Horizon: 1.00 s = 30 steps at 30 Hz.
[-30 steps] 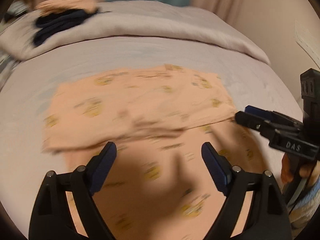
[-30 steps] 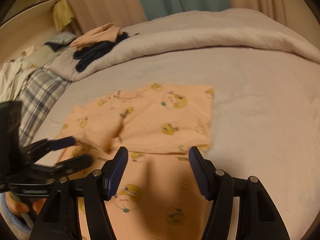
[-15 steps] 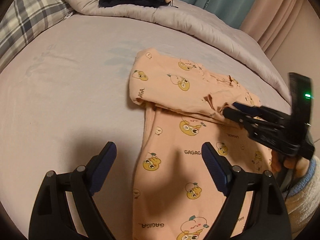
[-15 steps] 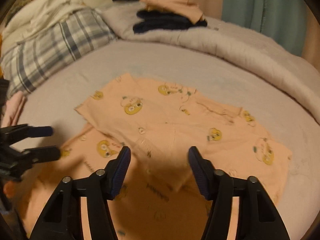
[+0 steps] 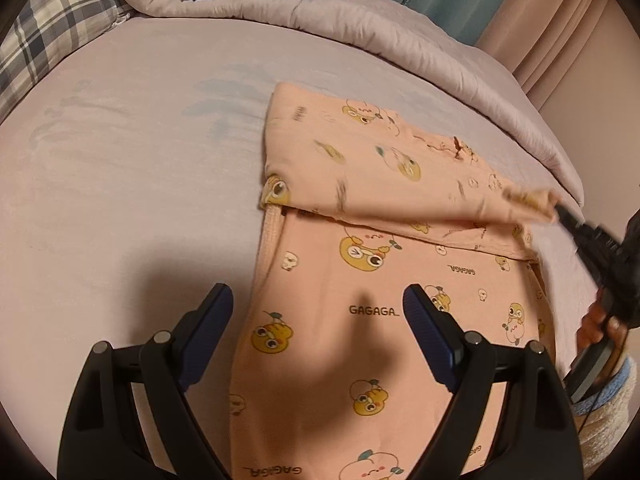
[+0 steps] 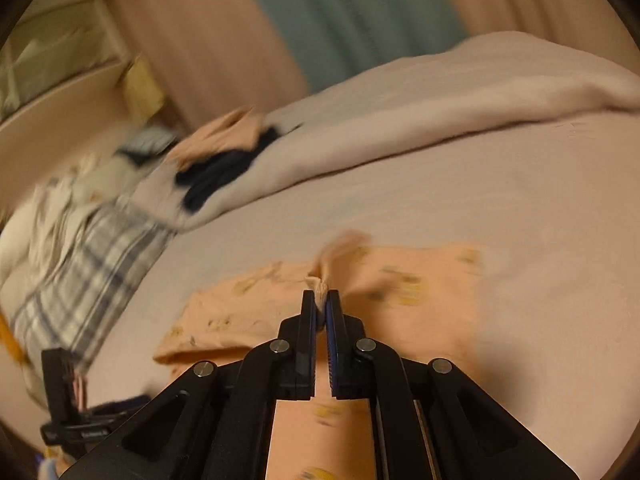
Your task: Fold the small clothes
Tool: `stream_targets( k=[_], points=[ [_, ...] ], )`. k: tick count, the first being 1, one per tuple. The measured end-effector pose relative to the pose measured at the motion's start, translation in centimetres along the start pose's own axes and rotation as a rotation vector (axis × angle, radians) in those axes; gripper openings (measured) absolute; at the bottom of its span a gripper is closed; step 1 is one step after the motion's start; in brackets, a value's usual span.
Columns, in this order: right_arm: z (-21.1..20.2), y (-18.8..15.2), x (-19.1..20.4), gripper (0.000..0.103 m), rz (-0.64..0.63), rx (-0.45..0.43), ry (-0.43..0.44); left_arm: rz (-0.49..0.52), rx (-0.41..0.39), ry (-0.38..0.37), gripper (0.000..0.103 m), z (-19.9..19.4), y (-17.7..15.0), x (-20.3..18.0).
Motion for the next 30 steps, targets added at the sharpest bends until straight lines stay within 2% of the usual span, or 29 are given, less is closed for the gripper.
stream_targets(
  k=[2, 4, 7, 8, 11, 12, 14, 16, 18, 21, 23, 26, 28, 30],
  points=[
    [0.6, -1.3, -2.3, 0.006, 0.041, 0.046, -0.047, -0.002, 0.002, 0.003, 0.087, -0.1, 0.0, -0.1],
    [1.1, -2.7, -3.4, 0.006, 0.075, 0.104, -0.055, -0.003, 0.001, -0.001, 0.087, -0.3, -0.1, -0.1],
    [1.5, -3.4, -4.1, 0.006, 0.137, 0.133, -0.074, 0.002, -0.001, 0.007, 0.087, -0.6, -0.2, 0.0],
    [1.7, -3.4, -4.0, 0.011, 0.174, 0.143, -0.058, 0.0, -0.002, 0.01, 0.087, -0.8, -0.2, 0.2],
    [1.3, -2.4, -4.1, 0.044, 0.256, 0.125, -0.011, -0.013, -0.003, 0.017, 0.087, -1.0, -0.4, 0.7],
    [1.2, -2.1, -4.1, 0.048, 0.274, 0.116, -0.002, -0.017, -0.002, 0.019, 0.087, -1.0, -0.5, 0.8],
    [2.0, -1.8, -3.9, 0.048, 0.271, 0.132, -0.009, -0.029, 0.002, 0.02, 0.087, -1.1, -0.6, 1.1],
    [3.2, -2.2, -3.7, 0.045, 0.213, 0.172, -0.046, -0.04, 0.005, 0.021, 0.087, -1.1, -0.7, 1.2],
    [4.0, -2.6, -3.4, 0.007, 0.154, 0.215, -0.073, -0.043, 0.004, 0.021, 0.087, -1.3, -0.9, 1.3],
    [3.4, -1.8, -2.6, 0.006, 0.054, 0.178, -0.122, -0.039, 0.007, 0.026, 0.087, -1.4, -1.1, 1.6],
    [2.6, -1.0, -3.1, 0.006, 0.049, 0.127, -0.15, -0.042, 0.013, 0.031, 0.087, -1.4, -1.2, 1.9],
    [3.5, -1.7, -5.6, 0.006, 0.022, 0.157, -0.271, -0.048, 0.018, 0.036, 0.087, -1.5, -1.5, 2.2],
    [4.4, -2.5, -6.4, 0.006, 0.03, 0.199, -0.276, -0.052, 0.02, 0.035, 0.087, -1.7, -1.8, 2.3],
    [4.1, -2.4, -6.3, 0.007, 0.014, 0.206, -0.288, -0.051, 0.022, 0.039, 0.087, -1.9, -2.0, 2.4]
  ],
)
Point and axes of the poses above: each gripper's, at about its wrist camera, not at the fingertips, and z roughly the way its jaws point, x to its left, y to its top, the point moved 9 cm from there along z, roughly the way its jaws point, and after that the axes turned 5 degrees about -x, right-handed, at the moved point
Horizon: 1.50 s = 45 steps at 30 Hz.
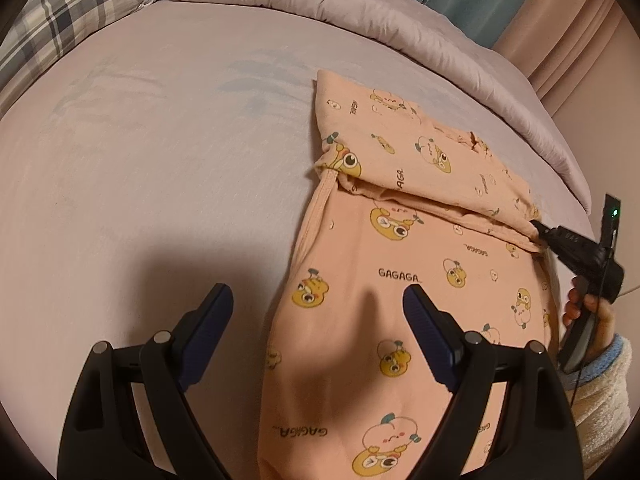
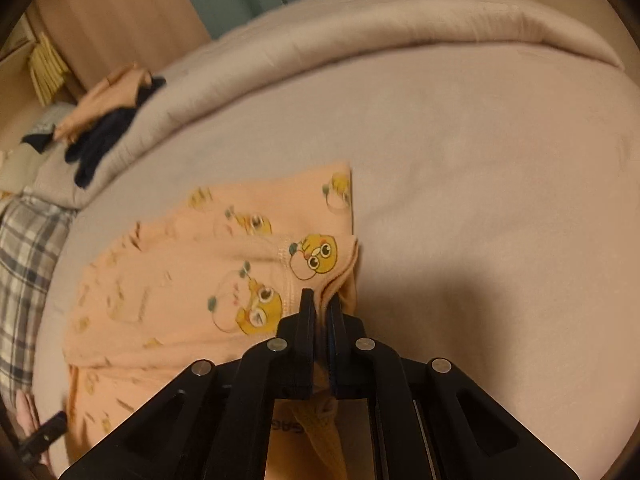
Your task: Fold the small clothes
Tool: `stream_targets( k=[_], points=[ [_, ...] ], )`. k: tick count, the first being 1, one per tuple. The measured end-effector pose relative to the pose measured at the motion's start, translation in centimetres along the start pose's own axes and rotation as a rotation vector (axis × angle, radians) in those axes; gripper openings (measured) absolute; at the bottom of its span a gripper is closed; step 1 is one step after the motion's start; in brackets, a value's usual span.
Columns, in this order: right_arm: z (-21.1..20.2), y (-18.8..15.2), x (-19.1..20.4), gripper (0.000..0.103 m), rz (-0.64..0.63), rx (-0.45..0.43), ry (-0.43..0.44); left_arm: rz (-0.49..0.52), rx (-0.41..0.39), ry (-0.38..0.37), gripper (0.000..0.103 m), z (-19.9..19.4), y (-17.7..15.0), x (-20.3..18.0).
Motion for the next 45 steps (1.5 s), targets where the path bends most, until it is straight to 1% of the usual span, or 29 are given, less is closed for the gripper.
stream_targets(
  k=[1, 2, 3, 4, 5, 6, 7, 8, 10, 11, 12, 14, 16, 17, 18, 19, 21, 24, 26, 30, 32, 36, 40, 42, 44, 45],
  points=[
    [-0.5, 0.2, 0.3, 0.009, -0.013, 0.007, -0.011, 0.0, 0.001, 0.003, 0.087, -0.2, -0.2, 0.1],
    [-1.1, 0.3, 0.3, 0.016, -0.026, -0.004, -0.033, 0.0, 0.001, 0.004, 0.087, -0.3, -0.3, 0.1],
    [-2.3, 0.8, 0.1, 0.022, -0.045, -0.052, -0.081, -0.002, 0.001, 0.004, 0.087, -0.5, -0.4, 0.2],
    [-2.9, 1.2, 0.2, 0.023, -0.055, -0.09, -0.086, -0.005, 0.0, 0.005, 0.087, -0.6, -0.6, 0.3],
    [-3.7, 1.5, 0.7, 0.023, -0.063, -0.136, -0.052, -0.008, 0.001, 0.007, 0.087, -0.7, -0.8, 0.4],
    [-4.3, 1.5, 1.2, 0.023, -0.064, -0.159, 0.0, -0.011, 0.003, 0.01, 0.087, -0.9, -1.0, 0.5],
    [-3.9, 1.1, 1.6, 0.023, -0.078, -0.127, 0.035, -0.017, 0.006, 0.011, 0.087, -1.0, -1.2, 0.6],
    [-3.1, 0.5, 1.9, 0.023, -0.095, -0.087, 0.038, -0.022, 0.008, 0.01, 0.087, -1.2, -1.4, 0.7],
    [-0.9, -1.2, 1.7, 0.023, -0.148, 0.006, 0.011, -0.03, 0.011, 0.013, 0.087, -1.6, -1.9, 0.8],
    [-0.1, -1.9, 1.3, 0.023, -0.175, 0.036, -0.014, -0.034, 0.013, 0.018, 0.087, -1.8, -2.1, 1.0],
    [-0.3, -1.9, 1.4, 0.023, -0.19, 0.015, -0.02, -0.035, 0.014, 0.018, 0.087, -2.2, -2.4, 1.2],
    [-1.4, -1.8, 1.5, 0.024, -0.188, 0.022, -0.025, -0.036, 0.019, 0.016, 0.087, -2.8, -2.9, 1.4],
    [-2.5, -1.9, 2.1, 0.03, -0.161, 0.03, 0.021, -0.051, 0.024, 0.005, 0.087, -3.4, -3.5, 1.8],
    [-3.4, -2.2, 2.3, 0.038, -0.147, 0.03, 0.054, -0.066, 0.025, -0.009, 0.087, -3.9, -3.9, 2.0],
    [-4.3, -2.5, 2.3, 0.047, -0.138, 0.034, 0.08, -0.075, 0.025, -0.019, 0.087, -4.2, -4.2, 2.1],
    [-5.7, -3.4, 2.1, 0.05, -0.137, 0.042, 0.111, -0.082, 0.028, -0.027, 0.087, -4.4, -4.5, 2.2],
    [-6.8, -4.3, 2.8, 0.05, -0.145, 0.047, 0.131, -0.101, 0.037, -0.041, 0.087, -5.0, -5.2, 2.5],
    [-8.7, -6.5, 1.6, 0.05, -0.142, 0.087, 0.148, -0.141, 0.059, -0.107, 0.087, -5.8, -6.4, 2.7],
    [-10.1, -8.4, 0.4, 0.05, -0.122, 0.12, 0.175, -0.154, 0.076, -0.144, 0.087, -6.1, -7.2, 2.7],
    [-11.9, -10.7, -1.5, 0.05, -0.106, 0.164, 0.183, -0.17, 0.099, -0.194, 0.087, -6.6, -8.8, 2.8],
    [-12.3, -11.5, -1.5, 0.05, -0.1, 0.189, 0.182, -0.179, 0.105, -0.228, 0.087, -6.8, -9.3, 2.6],
    [-12.7, -13.4, -1.9, 0.05, -0.07, 0.253, 0.232, -0.192, 0.136, -0.313, 0.087, -7.5, -10.4, 1.9],
    [-12.9, -15.1, -2.3, 0.05, -0.033, 0.305, 0.284, -0.19, 0.16, -0.383, 0.087, -8.2, -12.0, 1.4],
    [-13.1, -15.8, -1.9, 0.05, -0.025, 0.328, 0.322, -0.206, 0.168, -0.43, 0.087, -8.6, -12.6, 1.2],
    [-13.4, -16.8, -1.5, 0.05, -0.024, 0.376, 0.378, -0.213, 0.179, -0.466, 0.086, -9.0, -13.0, 1.0],
    [-13.5, -17.1, -1.4, 0.05, -0.025, 0.388, 0.389, -0.215, 0.186, -0.489, 0.086, -9.2, -13.2, 0.9]
  ],
)
Point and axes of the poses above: each gripper's, at about its wrist camera, not at the fingertips, and z roughly the way its jaws point, x to its left, y to its top, the point moved 9 cm from there along z, roughly the way its jaws point, and after that the axes turned 5 degrees about -x, right-handed, at the moved point
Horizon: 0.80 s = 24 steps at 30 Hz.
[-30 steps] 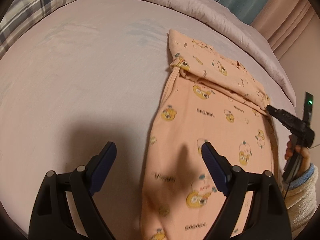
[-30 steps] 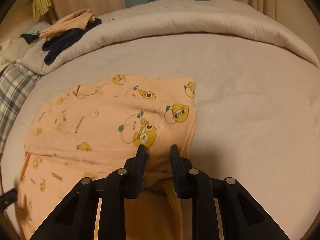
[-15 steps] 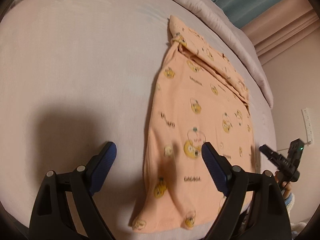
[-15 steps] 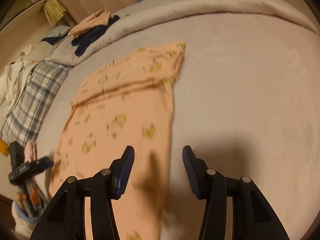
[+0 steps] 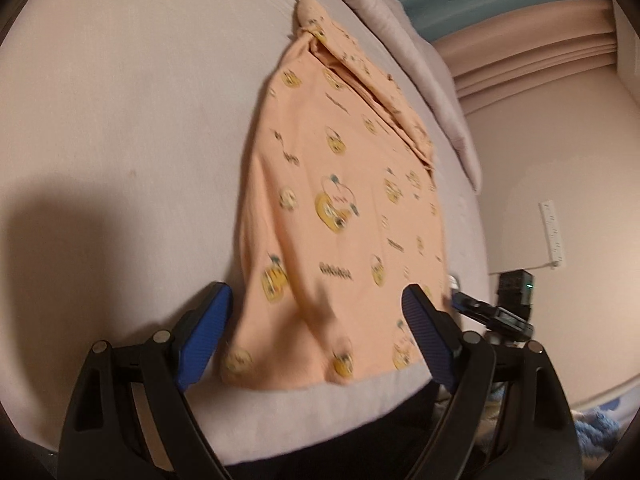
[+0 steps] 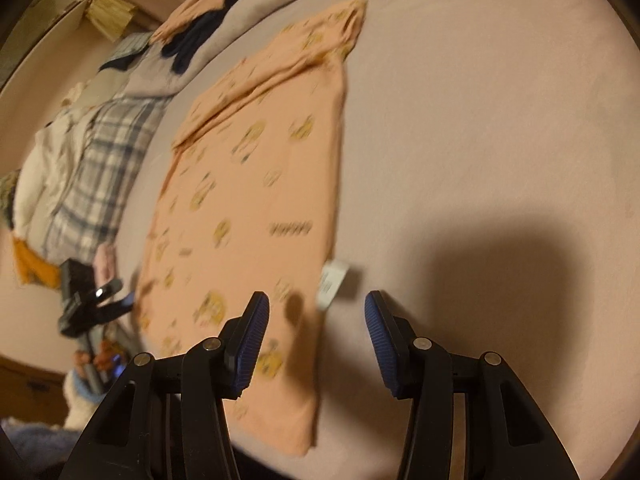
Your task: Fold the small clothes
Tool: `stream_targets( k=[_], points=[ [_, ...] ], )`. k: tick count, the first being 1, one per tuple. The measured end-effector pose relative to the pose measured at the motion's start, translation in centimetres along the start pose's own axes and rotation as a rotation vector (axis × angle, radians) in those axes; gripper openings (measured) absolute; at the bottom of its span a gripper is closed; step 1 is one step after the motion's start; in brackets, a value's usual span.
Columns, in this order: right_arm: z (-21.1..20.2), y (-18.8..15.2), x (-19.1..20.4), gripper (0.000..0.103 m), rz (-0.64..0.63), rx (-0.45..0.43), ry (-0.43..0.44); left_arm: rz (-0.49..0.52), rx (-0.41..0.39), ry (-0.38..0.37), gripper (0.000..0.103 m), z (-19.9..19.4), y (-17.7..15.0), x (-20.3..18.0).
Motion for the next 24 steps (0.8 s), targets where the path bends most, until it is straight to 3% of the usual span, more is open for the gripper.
stream_targets(
  k=[7, 16, 21, 24],
  points=[
    [0.3, -1.7, 0.4, 0.05, 0.075, 0.064, 0.158, -0.032, 0.072, -0.157, 0.086, 0.4, -1.3, -1.2],
    [1.9, -0.3, 1.7, 0.05, 0.054, 0.074, 0.219, -0.06, 0.075, -0.207, 0.082, 1.0, -0.1, -1.8],
    [1.4, -0.8, 1.7, 0.05, 0.034, 0.081, 0.23, -0.106, 0.052, -0.188, 0.05, -0.2, -0.7, -0.2],
    [1.1, -1.3, 1.7, 0.049, 0.029, 0.078, 0.245, -0.158, 0.029, -0.203, 0.04, -0.5, -0.8, 0.6]
  ],
)
Point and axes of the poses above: each gripper's, at about its wrist camera, not at the fingertips, and z roughly the way its jaws point, x to its left, y to its top, the point moved 9 cm from there along z, roughly the way its jaws point, and after that the axes turned 5 degrees about -x, right-handed, at the moved point
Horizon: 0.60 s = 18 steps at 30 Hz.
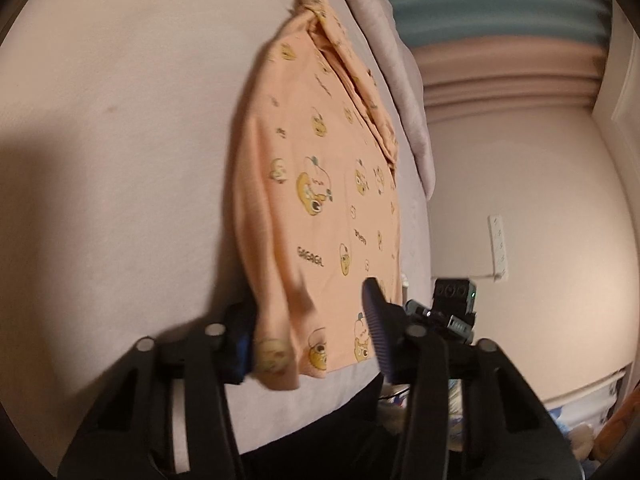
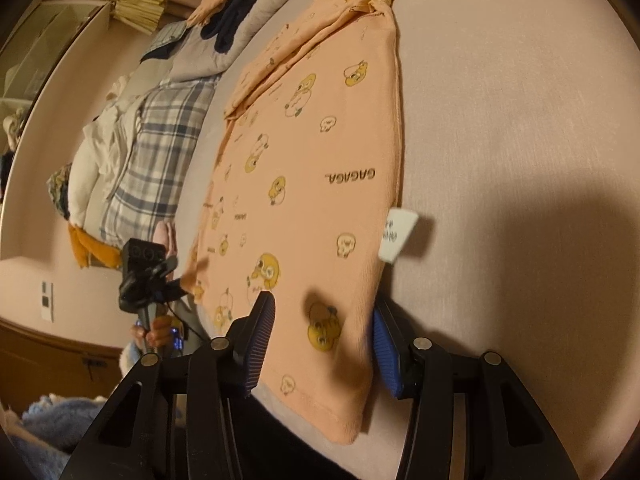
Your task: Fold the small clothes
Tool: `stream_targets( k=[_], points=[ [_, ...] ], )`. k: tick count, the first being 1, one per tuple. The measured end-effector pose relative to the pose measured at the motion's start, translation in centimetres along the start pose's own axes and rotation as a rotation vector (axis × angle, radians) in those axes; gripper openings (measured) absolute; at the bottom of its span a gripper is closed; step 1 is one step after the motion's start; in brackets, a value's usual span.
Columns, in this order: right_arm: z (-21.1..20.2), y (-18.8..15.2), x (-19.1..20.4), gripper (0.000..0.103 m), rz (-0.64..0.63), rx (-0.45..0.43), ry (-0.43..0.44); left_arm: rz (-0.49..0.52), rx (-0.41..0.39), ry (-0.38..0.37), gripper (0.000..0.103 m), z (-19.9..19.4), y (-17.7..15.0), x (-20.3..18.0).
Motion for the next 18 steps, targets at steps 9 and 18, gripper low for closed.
stream_targets(
  k=[9, 18],
  points=[
    [0.3, 0.1, -0.9, 0.01, -0.002, -0.024, -0.069, -0.1, -0.071, 0.052, 0.007, -1.1, 0.2, 1.7],
    [-1.1, 0.5, 2.6, 0.005, -0.133, -0.077, 0.0, 0.03, -0.151, 0.009, 0.004, -3.4, 0.6, -3.1]
  ],
)
Point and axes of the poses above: each gripper's, at about its wrist camera, not at the fingertips, and z roughly the way its jaws point, x to its left, y to its top, the point moved 9 cm from there along z, roughly the way its jaws point, and after that the axes turned 5 degrees about -x, right-handed, at the moved point
